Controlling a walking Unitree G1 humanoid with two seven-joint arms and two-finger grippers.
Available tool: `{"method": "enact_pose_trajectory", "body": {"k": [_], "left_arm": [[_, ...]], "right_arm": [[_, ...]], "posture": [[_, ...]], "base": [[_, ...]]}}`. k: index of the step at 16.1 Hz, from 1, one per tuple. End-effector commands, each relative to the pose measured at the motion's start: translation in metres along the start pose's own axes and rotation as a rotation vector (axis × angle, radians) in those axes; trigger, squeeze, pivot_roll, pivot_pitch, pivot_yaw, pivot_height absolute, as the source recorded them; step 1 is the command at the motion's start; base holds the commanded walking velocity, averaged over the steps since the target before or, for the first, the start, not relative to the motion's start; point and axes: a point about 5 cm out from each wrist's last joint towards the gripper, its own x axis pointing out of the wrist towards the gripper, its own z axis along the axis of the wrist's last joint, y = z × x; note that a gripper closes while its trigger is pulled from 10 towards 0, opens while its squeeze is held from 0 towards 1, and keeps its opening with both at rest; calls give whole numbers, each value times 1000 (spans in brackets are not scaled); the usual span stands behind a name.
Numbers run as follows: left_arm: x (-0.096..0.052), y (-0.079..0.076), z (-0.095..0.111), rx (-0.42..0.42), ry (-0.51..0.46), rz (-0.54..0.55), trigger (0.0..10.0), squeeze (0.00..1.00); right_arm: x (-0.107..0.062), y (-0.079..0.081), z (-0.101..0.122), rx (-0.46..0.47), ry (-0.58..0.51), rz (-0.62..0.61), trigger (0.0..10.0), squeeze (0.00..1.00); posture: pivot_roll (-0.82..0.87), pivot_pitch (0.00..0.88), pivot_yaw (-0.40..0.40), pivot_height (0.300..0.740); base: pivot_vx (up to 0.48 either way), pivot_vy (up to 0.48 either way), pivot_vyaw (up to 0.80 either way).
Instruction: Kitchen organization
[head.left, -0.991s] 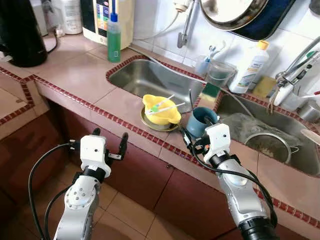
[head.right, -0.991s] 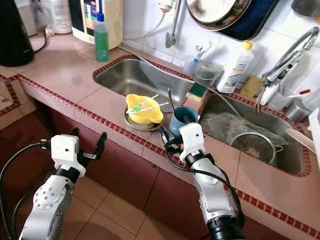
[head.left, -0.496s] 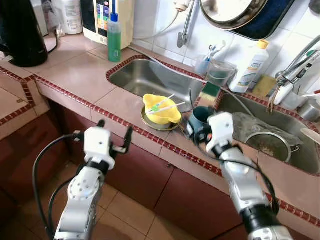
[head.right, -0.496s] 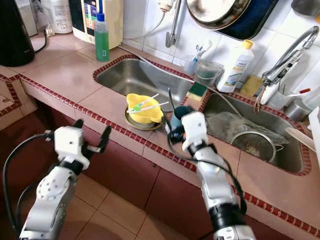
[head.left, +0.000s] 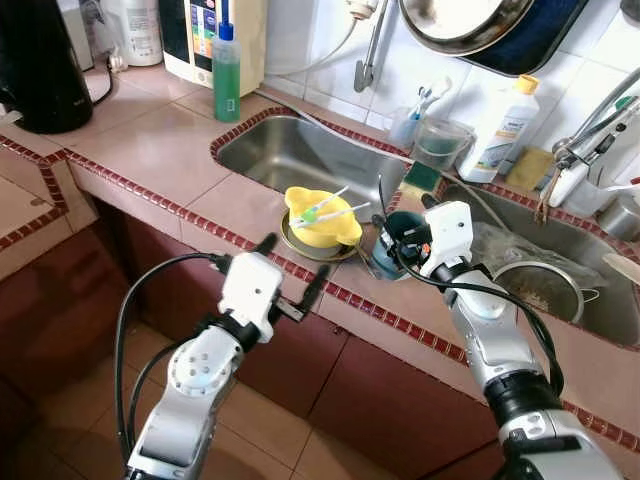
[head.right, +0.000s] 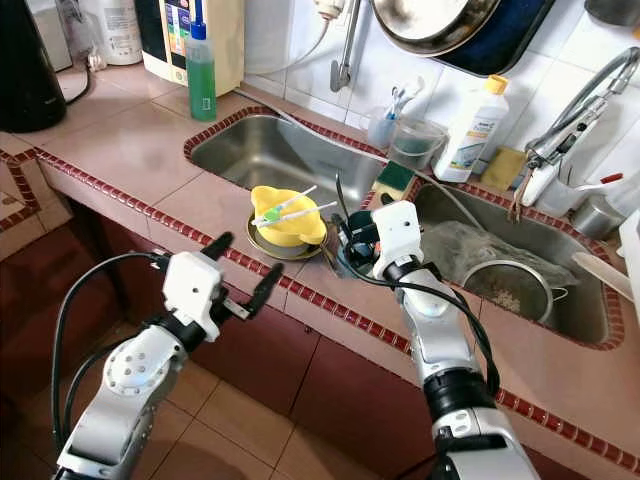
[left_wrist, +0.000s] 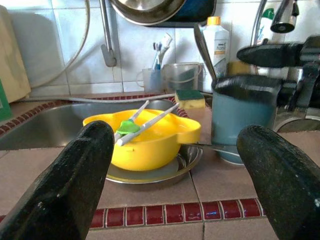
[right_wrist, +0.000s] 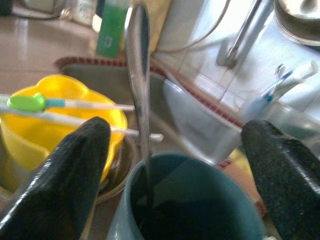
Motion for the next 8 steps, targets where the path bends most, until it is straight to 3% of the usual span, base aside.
{"method": "enact_pose_trajectory", "body": {"k": [1, 8], "left_arm": [[1, -3, 5, 10, -8, -20, 10000, 0], [0, -3, 12, 21, -12, -16, 10000, 0]], "right_arm": [[1, -9, 1, -23, 10, 8, 10000, 0], [13, -8, -3, -29, 59, 92, 10000, 0]], "posture": [[67, 0, -145, 740], [91, 0, -159, 740]], "base": [[0, 0, 0], [0, 0, 0]]}}
